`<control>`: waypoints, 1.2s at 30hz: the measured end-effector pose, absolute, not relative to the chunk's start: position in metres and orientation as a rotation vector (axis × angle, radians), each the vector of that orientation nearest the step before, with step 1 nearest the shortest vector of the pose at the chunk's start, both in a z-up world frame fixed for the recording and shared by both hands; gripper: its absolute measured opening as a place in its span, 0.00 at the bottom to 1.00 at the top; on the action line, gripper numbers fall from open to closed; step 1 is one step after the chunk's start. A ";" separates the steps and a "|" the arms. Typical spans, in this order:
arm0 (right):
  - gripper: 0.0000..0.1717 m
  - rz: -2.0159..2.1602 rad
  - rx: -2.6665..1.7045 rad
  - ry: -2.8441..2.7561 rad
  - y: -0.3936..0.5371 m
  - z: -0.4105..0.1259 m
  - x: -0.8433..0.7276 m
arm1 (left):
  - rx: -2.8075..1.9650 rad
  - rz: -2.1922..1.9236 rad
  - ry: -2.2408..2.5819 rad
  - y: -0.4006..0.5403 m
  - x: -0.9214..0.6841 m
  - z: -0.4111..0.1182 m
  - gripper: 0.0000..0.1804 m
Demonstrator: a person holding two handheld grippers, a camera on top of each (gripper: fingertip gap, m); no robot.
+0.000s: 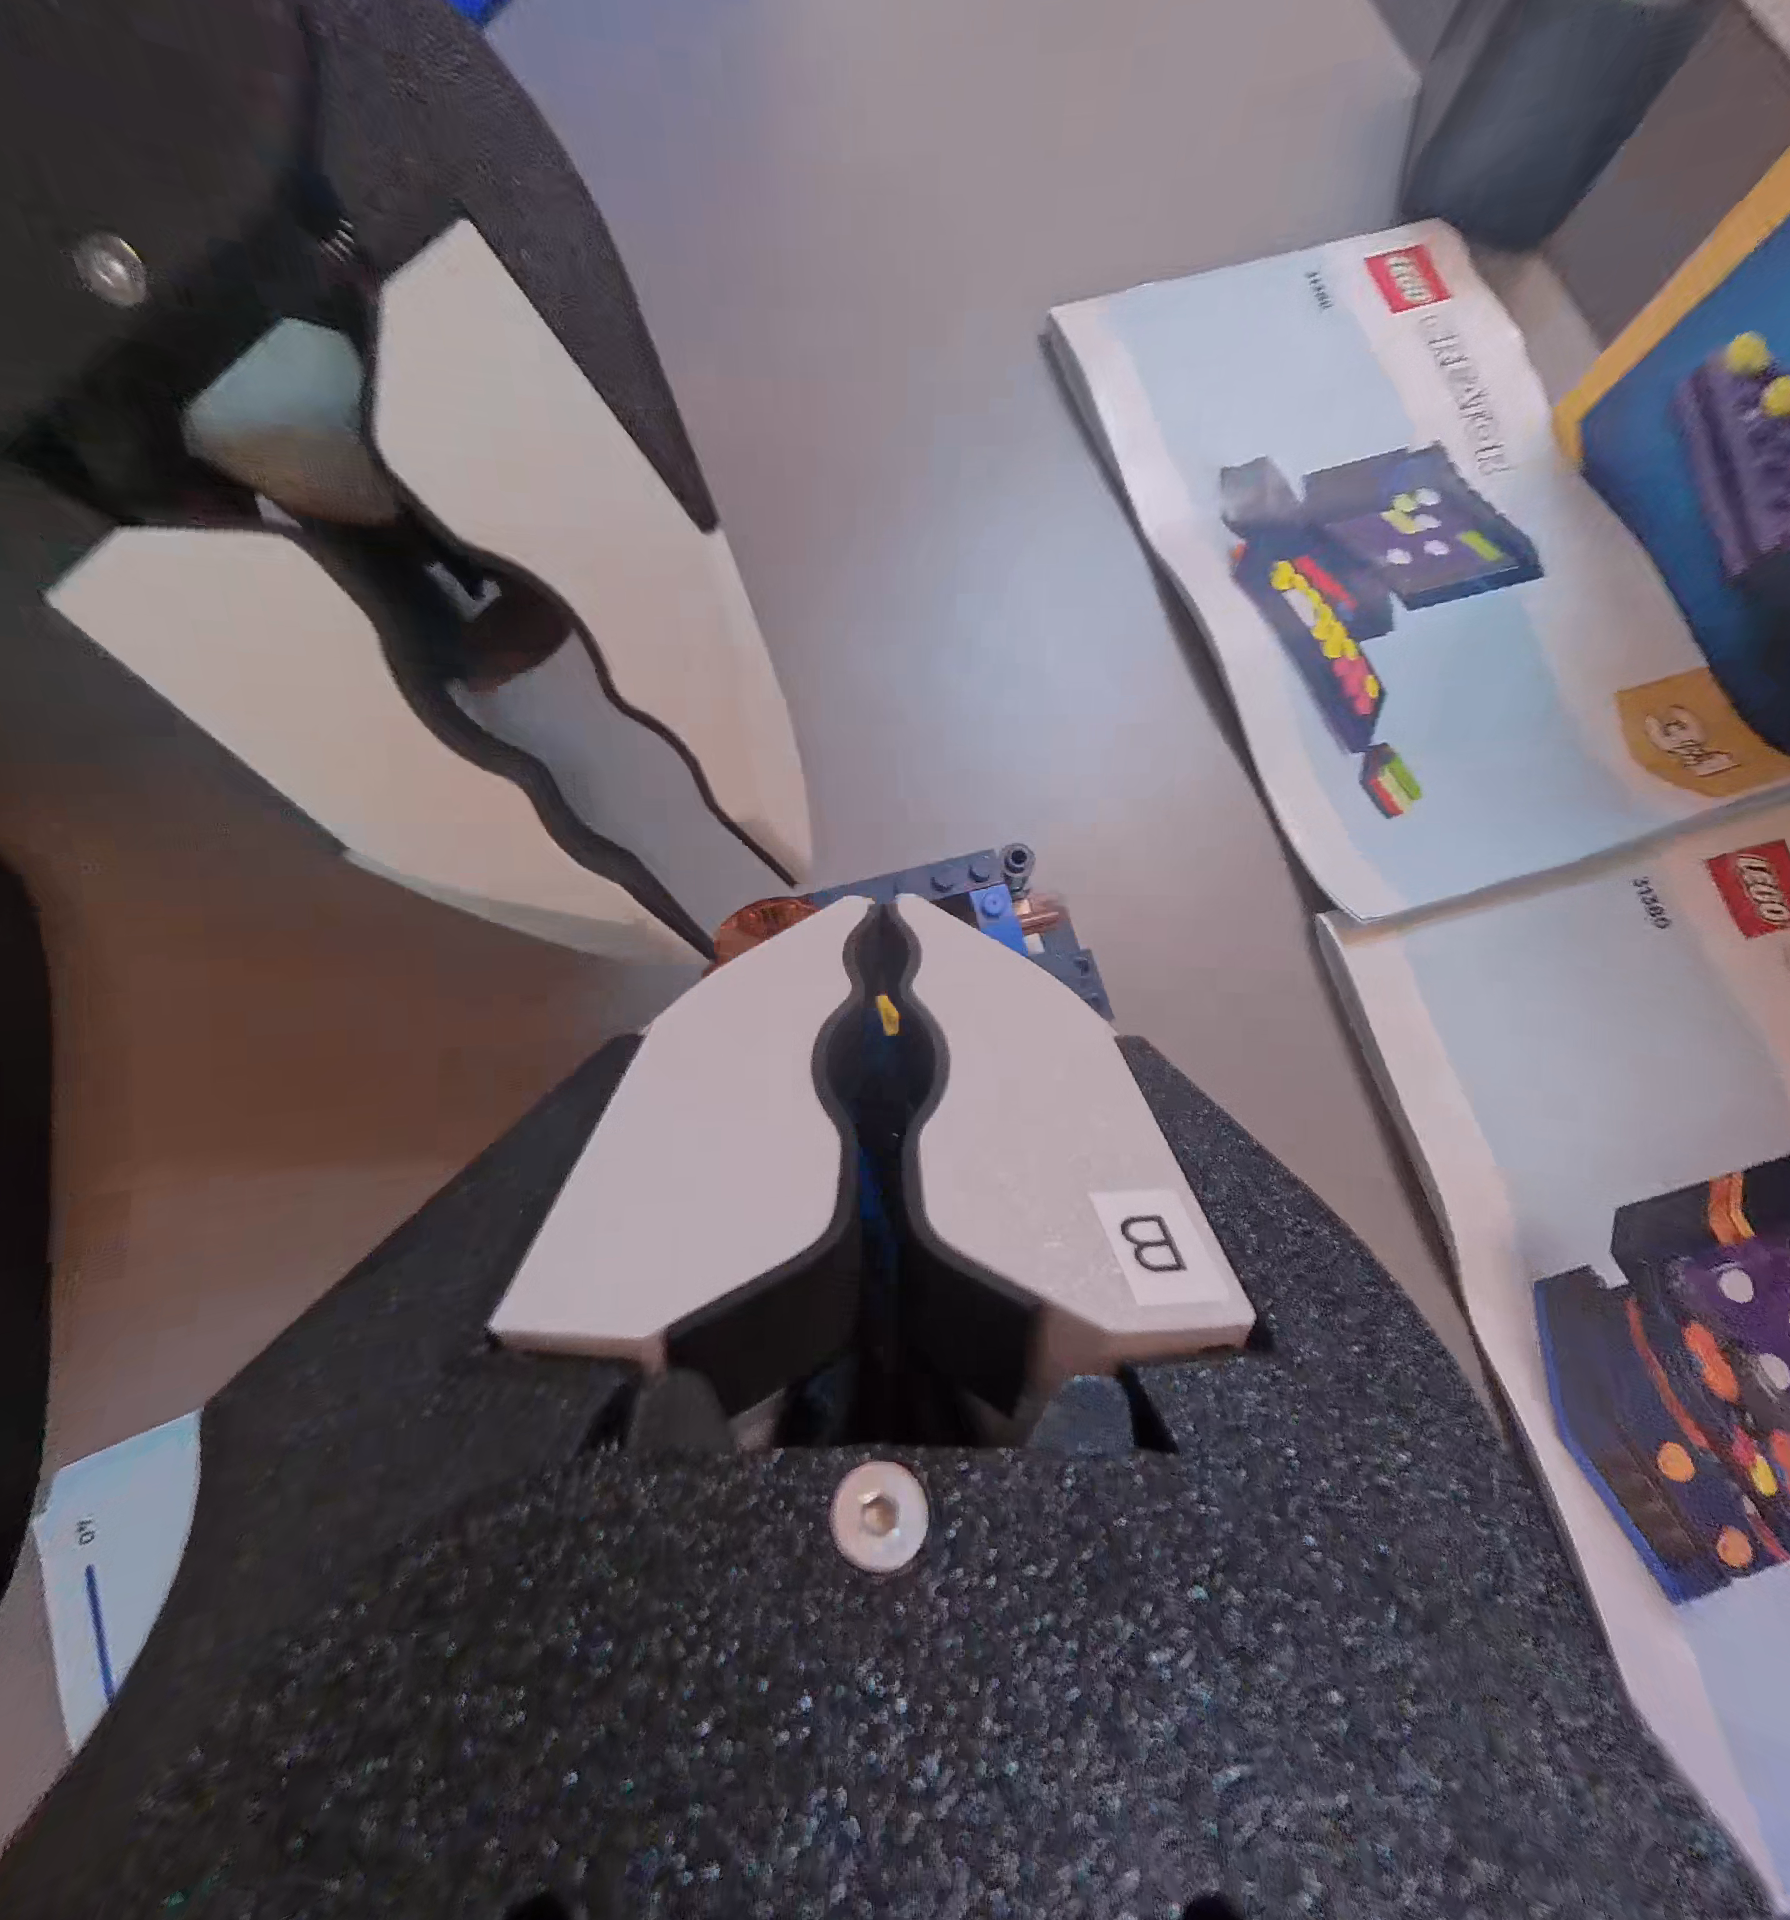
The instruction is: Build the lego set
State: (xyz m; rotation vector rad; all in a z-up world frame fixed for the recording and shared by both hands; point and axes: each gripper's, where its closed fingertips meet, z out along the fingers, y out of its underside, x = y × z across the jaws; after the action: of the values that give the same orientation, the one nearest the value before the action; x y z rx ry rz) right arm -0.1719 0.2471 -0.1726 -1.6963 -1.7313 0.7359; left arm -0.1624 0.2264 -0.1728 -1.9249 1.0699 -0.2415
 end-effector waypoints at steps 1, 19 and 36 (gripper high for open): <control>0.00 0.716 -1.694 -1.751 0.246 -0.176 -0.172 | -1.928 -0.229 1.080 0.227 -0.162 -0.176 0.09; 0.01 0.654 -1.683 -1.787 0.243 -0.187 -0.168 | -2.046 -0.345 1.003 0.225 -0.156 -0.186 0.00; 0.00 0.668 -1.617 -1.885 0.226 -0.178 -0.156 | -1.955 -0.371 0.951 0.229 -0.166 -0.176 0.02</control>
State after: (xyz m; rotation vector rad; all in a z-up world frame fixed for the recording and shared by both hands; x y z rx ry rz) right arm -0.1565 0.2260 -0.1781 -1.6173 -1.8851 0.6676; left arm -0.1663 0.2294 -0.1762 -1.9550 0.9508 -0.3713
